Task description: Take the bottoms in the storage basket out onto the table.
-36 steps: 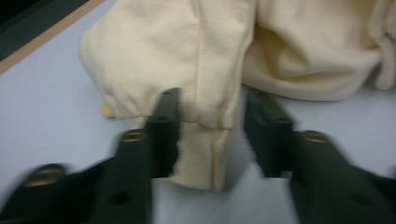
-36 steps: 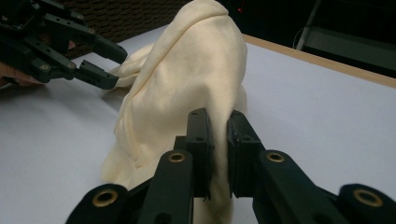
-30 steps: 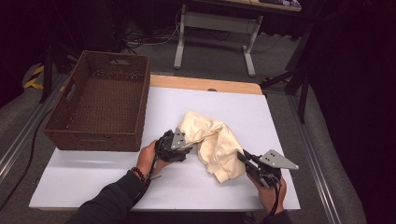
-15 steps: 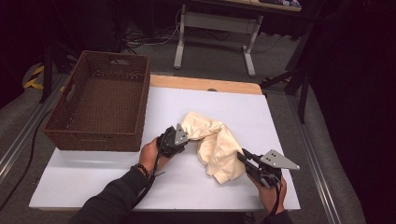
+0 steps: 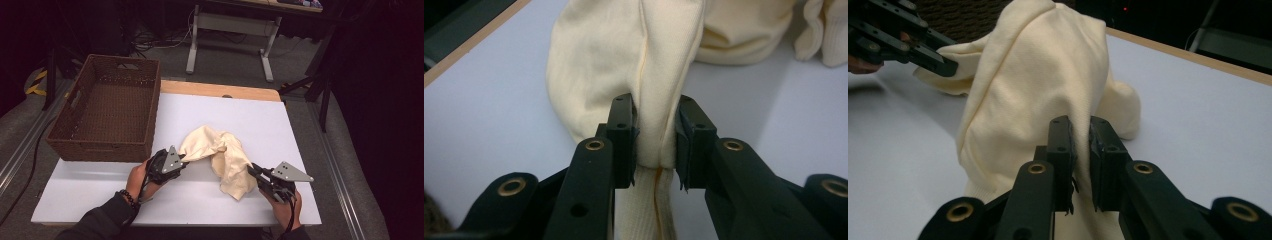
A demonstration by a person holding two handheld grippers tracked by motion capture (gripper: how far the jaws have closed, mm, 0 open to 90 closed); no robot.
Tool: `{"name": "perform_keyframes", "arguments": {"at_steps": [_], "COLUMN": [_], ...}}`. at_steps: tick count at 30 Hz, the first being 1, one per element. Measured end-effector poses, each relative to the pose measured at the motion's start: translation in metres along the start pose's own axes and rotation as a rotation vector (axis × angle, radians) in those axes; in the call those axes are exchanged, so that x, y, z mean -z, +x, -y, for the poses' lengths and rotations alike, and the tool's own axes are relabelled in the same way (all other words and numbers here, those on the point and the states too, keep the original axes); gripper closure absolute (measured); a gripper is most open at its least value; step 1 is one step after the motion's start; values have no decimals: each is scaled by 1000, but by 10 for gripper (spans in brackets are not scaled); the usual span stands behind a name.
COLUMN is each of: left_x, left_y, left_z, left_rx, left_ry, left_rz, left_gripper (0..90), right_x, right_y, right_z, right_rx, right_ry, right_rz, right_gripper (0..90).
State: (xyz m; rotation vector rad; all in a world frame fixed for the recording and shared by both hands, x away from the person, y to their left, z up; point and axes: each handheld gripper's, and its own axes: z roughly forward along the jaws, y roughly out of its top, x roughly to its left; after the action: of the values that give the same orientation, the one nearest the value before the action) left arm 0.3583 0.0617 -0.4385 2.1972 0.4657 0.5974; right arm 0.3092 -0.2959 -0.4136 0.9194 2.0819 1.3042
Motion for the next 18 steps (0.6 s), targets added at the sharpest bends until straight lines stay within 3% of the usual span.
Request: {"name": "perform_keyframes", "arguments": {"at_steps": [4, 7, 12, 18], "left_x": [14, 24, 35, 42], "left_y": [-1, 1, 5, 5], "left_z": [14, 24, 38, 46], "left_rx": [-2, 25, 58, 57], "left_ry": [16, 5, 0, 4], "left_rz": [-2, 8, 0, 13], "left_gripper": [726, 726, 724, 721], "right_x": [-7, -12, -18, -23], "right_y": [9, 14, 20, 23], "right_z": [0, 0, 1, 4], "right_rx": [45, 70, 87, 99], "right_ry": [24, 38, 63, 83], "right_rz": [-36, -48, -69, -79], "right_gripper": [811, 809, 809, 809]}}
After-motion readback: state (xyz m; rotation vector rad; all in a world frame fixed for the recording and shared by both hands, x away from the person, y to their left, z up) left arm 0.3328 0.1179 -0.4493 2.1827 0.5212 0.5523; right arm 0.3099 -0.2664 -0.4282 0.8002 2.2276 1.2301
